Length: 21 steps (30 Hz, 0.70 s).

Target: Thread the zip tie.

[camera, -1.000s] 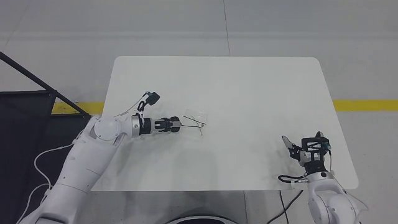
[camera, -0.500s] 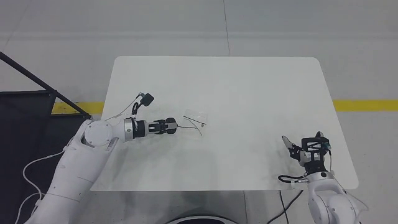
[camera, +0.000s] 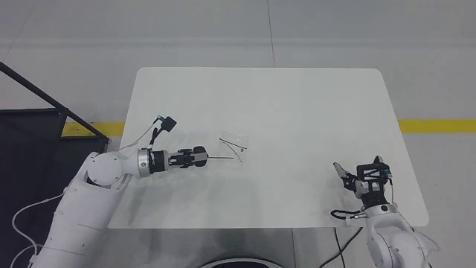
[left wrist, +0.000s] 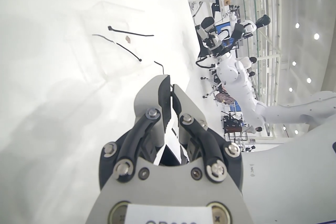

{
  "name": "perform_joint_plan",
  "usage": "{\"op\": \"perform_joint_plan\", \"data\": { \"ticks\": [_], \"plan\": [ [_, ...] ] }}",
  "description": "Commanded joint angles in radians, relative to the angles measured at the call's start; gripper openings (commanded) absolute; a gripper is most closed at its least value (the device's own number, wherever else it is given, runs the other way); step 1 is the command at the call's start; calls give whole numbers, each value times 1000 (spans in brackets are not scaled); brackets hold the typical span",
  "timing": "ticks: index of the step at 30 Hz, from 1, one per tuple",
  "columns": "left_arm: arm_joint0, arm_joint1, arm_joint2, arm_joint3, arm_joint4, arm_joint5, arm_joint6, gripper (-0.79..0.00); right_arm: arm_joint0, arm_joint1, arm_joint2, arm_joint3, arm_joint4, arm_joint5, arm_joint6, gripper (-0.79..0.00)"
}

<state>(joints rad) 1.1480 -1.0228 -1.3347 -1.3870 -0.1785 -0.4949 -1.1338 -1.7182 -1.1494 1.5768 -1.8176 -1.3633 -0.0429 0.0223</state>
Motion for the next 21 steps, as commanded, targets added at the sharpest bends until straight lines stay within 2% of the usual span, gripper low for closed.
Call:
{"op": "perform_joint_plan", "data": {
  "ticks": [1,5,12,21],
  "plan": [
    [7,3,-5,-4,-15,-5,-11,-785,12,-1,-23,-20,-24,-18,28,0],
    [17,7,-10,-9,-31,-14,-25,-785,45,-3,-80,-66,-63,-58,103,0],
    [31,14,-18,-19,-53,-30,-32,-785,117,-15,-184,-87,-100,-44,220,0],
    [40,17,-22,-25,-72,-44,-46,-785,117,-15,-184,-87,-100,-44,220,0]
  ]
}}
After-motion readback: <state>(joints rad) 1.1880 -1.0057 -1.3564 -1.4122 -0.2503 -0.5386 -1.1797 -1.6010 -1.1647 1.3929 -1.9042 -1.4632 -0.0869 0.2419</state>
